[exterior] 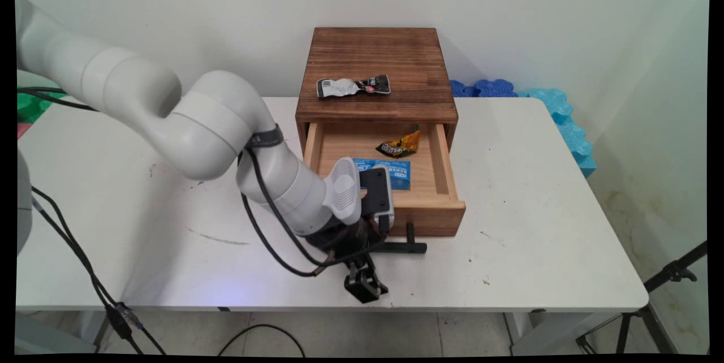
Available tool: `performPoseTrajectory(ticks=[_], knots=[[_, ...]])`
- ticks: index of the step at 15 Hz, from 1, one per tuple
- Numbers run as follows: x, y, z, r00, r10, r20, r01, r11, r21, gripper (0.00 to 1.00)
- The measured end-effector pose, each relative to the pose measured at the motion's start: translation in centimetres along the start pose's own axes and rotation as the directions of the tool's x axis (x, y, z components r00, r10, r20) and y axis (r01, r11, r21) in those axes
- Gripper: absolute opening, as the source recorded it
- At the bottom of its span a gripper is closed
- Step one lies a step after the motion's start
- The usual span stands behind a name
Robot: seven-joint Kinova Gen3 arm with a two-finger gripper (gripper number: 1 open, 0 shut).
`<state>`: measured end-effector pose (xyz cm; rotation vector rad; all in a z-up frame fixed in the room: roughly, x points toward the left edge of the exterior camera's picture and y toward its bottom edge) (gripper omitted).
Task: Open the drawer
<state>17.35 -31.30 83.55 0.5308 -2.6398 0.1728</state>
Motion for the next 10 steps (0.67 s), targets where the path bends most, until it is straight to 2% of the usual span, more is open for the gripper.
performPoseTrajectory(ticks=[10], knots=[[-0.6,3.3,-0.6,1.000,0.013,-0.010,-0.014,0.999,-0.032,1.00]])
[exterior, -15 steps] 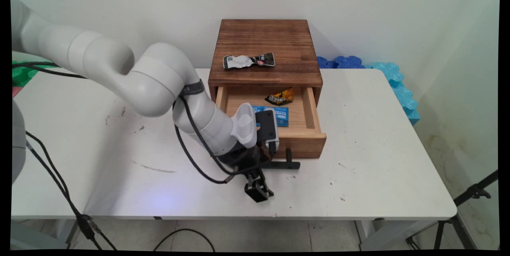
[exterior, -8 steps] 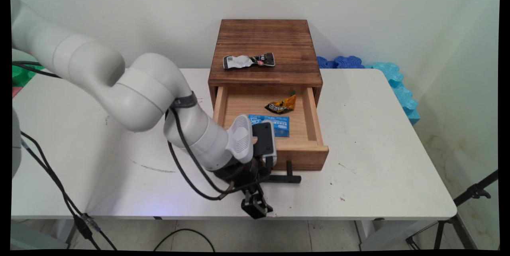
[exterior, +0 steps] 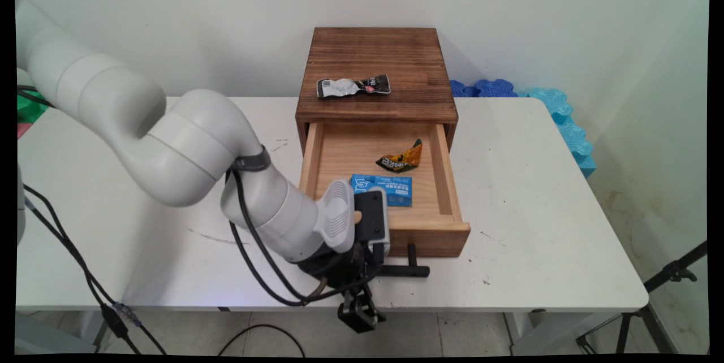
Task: Open the drawer
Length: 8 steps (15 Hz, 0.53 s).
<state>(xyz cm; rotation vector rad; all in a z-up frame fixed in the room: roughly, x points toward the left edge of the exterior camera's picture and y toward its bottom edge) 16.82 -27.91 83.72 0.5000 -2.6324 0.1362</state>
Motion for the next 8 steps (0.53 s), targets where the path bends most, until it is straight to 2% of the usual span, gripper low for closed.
performPoseTrajectory(ticks=[8], knots=[[-0.5,2.3,-0.4,1.000,0.021,-0.010,-0.021,1.000,-0.020,1.00]])
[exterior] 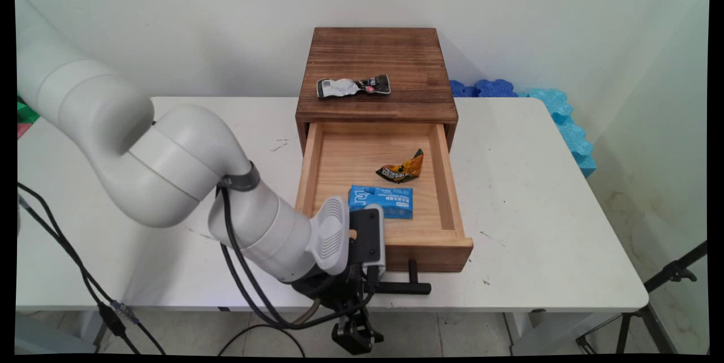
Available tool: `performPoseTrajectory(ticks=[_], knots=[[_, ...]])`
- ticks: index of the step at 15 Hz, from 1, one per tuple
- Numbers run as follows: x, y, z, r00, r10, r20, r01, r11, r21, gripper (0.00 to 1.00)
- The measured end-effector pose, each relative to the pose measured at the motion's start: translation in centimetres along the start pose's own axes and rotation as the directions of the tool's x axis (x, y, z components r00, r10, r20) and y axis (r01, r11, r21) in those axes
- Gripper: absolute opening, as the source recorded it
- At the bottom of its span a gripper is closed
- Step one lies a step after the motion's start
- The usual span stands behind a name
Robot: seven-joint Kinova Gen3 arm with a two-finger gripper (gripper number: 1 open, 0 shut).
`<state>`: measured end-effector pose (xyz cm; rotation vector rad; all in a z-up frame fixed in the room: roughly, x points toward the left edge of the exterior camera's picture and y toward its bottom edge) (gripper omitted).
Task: Open the drawer
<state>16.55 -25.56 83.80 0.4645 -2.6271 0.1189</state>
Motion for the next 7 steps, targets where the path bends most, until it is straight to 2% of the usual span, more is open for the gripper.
performPoseTrajectory(ticks=[7], knots=[[-0.44,1.10,-0.61,1.000,0.020,-0.005,-0.020,1.000,0.000,1.00]])
